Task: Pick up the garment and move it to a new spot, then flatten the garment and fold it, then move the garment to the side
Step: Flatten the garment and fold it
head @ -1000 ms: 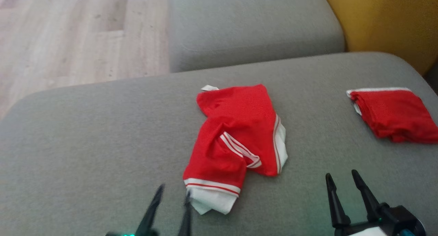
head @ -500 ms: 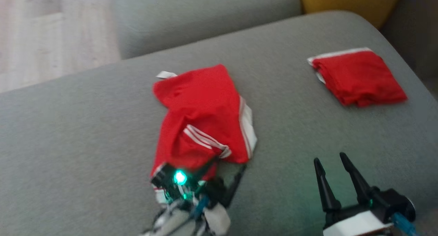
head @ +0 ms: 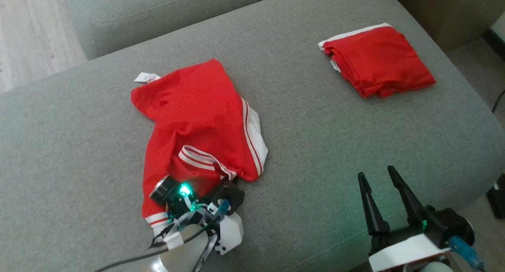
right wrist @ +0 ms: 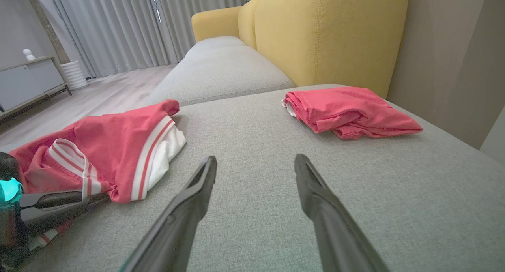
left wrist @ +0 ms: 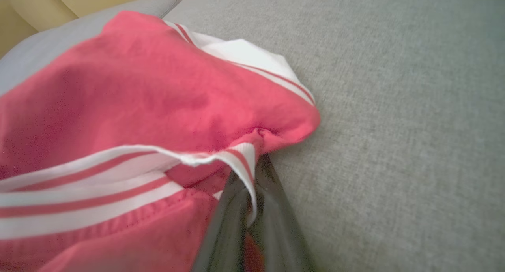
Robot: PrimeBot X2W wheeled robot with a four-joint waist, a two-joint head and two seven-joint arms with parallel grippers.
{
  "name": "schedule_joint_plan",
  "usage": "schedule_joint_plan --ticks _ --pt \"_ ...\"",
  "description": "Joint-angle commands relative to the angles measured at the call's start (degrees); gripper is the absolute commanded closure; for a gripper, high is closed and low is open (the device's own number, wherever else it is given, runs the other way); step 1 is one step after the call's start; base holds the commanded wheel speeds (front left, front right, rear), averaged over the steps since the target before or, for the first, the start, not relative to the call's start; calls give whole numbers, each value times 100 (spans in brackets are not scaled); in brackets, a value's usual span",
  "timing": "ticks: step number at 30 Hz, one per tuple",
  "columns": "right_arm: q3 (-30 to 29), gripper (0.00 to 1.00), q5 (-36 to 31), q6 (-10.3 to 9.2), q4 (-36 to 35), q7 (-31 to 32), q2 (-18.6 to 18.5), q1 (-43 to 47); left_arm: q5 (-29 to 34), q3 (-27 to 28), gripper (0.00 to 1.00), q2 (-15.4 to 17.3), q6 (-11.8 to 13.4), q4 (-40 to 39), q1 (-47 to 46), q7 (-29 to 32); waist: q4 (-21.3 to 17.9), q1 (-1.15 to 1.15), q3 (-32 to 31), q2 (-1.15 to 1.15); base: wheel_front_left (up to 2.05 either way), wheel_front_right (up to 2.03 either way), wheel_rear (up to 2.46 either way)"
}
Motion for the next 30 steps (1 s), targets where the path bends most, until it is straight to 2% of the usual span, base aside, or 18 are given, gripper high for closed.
schedule_joint_plan --ticks 1,5,9,11,16,19,22,26,30 --pt "131 0 34 37 -132 -22 -93 -247 -122 63 100 27 -32 -25 -267 -193 -19 -1 -30 0 0 0 0" --pt "97 0 18 37 -107 -22 -73 -221 -555 57 100 27 -270 -283 -418 -695 4 -1 -152 0 0 0 0" --pt "72 0 1 37 -97 -22 -30 -160 -1214 169 100 27 -671 -720 -891 -785 56 -1 -311 0 0 0 0" --pt "65 0 -8 37 -90 -22 -18 -137 -1292 187 100 27 -731 -799 -1113 -782 72 -1 -355 0 0 0 0" --pt "100 0 -50 37 -62 -22 0 -14 -1570 435 100 27 -1072 -1067 -2414 -811 124 -1 -593 0 0 0 0" --pt "75 0 -65 37 -71 -22 -11 29 -1711 767 100 52 -1159 -1120 -3176 -891 174 -1 -677 0 0 0 0" --pt "2 0 -80 37 -103 -22 -9 94 -1827 1080 100 133 -1125 -1142 -3601 -963 291 -1 -736 0 0 0 0" --pt "-86 0 -97 37 -132 -22 10 184 -2145 1410 100 319 -1101 -1086 -3221 -1008 499 -1 -781 0 0 0 0" --pt "-144 0 -114 37 -156 -22 46 274 -2462 1591 100 613 -1027 -1120 -1884 -1033 711 -1 -784 0 0 0 0"
